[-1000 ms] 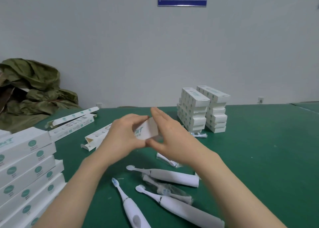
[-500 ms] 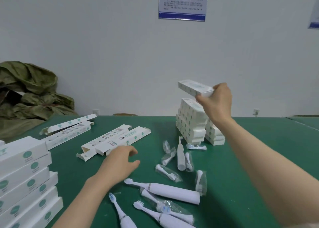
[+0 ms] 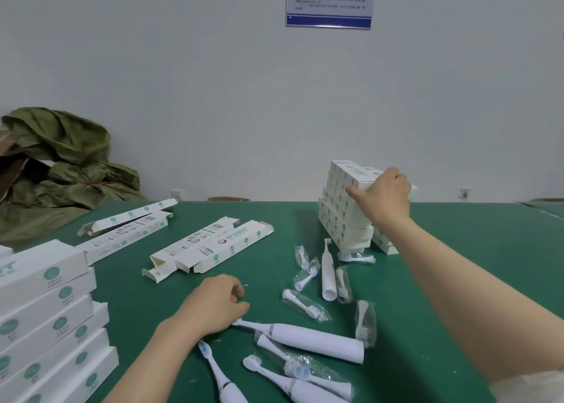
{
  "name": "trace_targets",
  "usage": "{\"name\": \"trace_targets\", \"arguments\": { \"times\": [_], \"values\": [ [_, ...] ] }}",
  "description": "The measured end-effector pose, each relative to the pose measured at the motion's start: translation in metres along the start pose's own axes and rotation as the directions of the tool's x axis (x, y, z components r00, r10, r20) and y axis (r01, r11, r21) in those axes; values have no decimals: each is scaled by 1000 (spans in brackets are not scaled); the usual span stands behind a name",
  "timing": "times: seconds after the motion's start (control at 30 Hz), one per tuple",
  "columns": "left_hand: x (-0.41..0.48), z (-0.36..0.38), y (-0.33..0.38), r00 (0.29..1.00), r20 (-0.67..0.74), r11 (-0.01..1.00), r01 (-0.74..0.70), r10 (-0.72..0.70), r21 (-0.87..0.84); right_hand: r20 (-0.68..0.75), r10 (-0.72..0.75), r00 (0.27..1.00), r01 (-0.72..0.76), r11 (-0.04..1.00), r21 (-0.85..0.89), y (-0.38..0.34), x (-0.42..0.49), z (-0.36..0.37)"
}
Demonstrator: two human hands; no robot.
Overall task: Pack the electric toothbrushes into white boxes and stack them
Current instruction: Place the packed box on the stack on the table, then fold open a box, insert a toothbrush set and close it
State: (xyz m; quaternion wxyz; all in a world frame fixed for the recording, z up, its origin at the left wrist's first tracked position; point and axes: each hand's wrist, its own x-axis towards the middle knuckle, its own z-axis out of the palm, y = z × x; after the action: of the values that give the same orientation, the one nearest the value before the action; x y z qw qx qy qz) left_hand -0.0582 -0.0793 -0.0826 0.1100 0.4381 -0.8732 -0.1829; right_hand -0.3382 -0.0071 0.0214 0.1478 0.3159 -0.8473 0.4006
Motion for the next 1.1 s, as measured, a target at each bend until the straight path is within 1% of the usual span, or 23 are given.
{"name": "trace_targets", "arguments": {
  "times": [0.07,0.1,0.13,0.17,0.2,0.23,0.27,0.3,0.33,0.37,0.4,0.43,0.47,0.5,0.57,0.63,0.7,0.83,0.9,1.0,1.07,1.1],
  "values": [
    [1,-1,3,1000,9,1000,-3,3,-3,-89,-101,991,94,992,-81,-1,-6,-10],
    [2,-1,5,1000,10,1000,-6,6,-6,-162,-187,969,178,982,-68,0,-12,-15],
    [2,-1,5,1000,5,1000,-3,3,-13,-222,-274,936,276,961,-20,1,-20,-19],
    [3,0,4,1000,-12,1000,5,-6,-20,-248,-340,907,363,930,54,1,-30,-20],
    [5,1,3,998,-51,1000,20,-22,-23,-228,-382,896,419,896,145,2,-44,-19],
    [9,2,1,991,-123,999,40,-43,-23,-167,-408,898,437,871,226,2,-61,-15],
    [13,1,-1,973,-221,998,67,-70,-22,-74,-439,896,441,856,271,4,-79,-8],
    [16,0,-4,942,-320,994,103,-104,-19,45,-485,874,455,847,275,6,-97,0],
    [21,-3,-6,910,-391,989,147,-139,-9,178,-540,823,493,834,250,10,-114,11],
    [25,-5,-9,891,-418,980,198,-176,10,302,-592,748,547,806,226,14,-128,22],
    [30,-7,-13,888,-404,967,254,-219,35,398,-624,672,589,777,224,19,-138,33],
    [35,-9,-19,892,-365,950,308,-266,60,457,-632,625,598,765,239,23,-144,41],
    [39,-9,-24,897,-315,932,353,-311,85,485,-631,606,588,765,261,27,-146,47],
    [43,-10,-29,903,-267,918,379,-338,118,489,-626,607,570,772,282,30,-146,51],
    [47,-9,-34,917,-225,904,376,-330,203,478,-619,622,548,781,299,34,-141,55],
    [50,-7,-33,924,-257,905,347,-284,246,458,-622,636,542,782,309,37,-136,57],
    [50,-6,-28,919,-295,907,338,-260,253,436,-630,643,546,776,317,38,-134,57],
    [43,1,-18,938,-286,915,278,-194,291,424,-629,652,533,778,334,39,-134,55],
    [33,3,-16,940,-290,931,256,-178,261,433,-617,657,513,787,343,40,-134,53],
    [18,-10,-15,948,-281,977,183,-146,112,437,-581,687,461,813,356,36,-134,47],
    [7,-29,-9,961,-258,994,110,-103,13,398,-571,718,429,814,393,25,-131,40],
    [2,-41,-3,958,-274,997,81,-80,-5,369,-578,728,429,803,413,17,-129,36]
  ]
}}
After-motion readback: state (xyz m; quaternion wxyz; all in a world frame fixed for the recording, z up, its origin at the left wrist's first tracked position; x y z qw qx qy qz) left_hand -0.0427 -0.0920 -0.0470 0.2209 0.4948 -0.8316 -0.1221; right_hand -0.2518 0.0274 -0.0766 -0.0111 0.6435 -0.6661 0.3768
